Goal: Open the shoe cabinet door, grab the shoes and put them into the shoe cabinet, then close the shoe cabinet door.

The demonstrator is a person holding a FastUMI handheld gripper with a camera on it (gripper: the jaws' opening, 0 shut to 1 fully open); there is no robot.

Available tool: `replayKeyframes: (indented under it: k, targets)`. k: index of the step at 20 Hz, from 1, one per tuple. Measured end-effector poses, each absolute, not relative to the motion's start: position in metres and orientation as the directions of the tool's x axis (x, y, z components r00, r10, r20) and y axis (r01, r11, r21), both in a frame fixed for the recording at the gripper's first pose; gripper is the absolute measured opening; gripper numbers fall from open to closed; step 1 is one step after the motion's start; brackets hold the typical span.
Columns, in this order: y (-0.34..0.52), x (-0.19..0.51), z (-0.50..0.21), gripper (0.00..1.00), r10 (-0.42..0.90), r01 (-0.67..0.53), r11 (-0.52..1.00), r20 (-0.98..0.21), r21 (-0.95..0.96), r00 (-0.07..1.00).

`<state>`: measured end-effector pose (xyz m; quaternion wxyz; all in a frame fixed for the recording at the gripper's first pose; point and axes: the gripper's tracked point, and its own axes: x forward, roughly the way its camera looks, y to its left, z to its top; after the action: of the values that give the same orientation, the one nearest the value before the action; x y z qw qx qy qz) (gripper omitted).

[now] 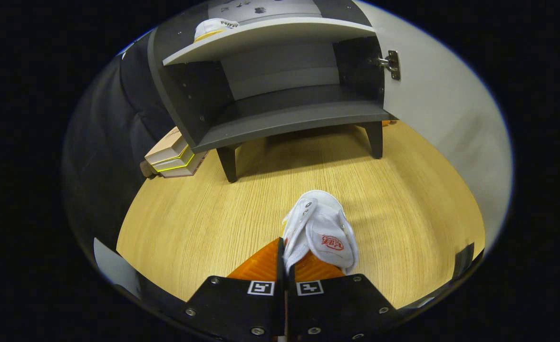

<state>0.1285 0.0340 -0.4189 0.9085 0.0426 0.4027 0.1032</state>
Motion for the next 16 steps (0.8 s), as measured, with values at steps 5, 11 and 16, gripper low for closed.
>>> replayKeyframes:
  k: [5, 11, 16]
  targets:
    - [0.03, 0.128, -0.366, 0.03, 0.222, -0.186, 0.974, -0.681, 0.127, 0.698]
    - [0.028, 0.145, -0.253, 0.03, 0.225, -0.212, 0.973, -0.541, 0.087, 0.81]
    - [0.031, 0.178, -0.177, 0.03, 0.23, -0.211, 0.973, -0.418, 0.092, 0.879]
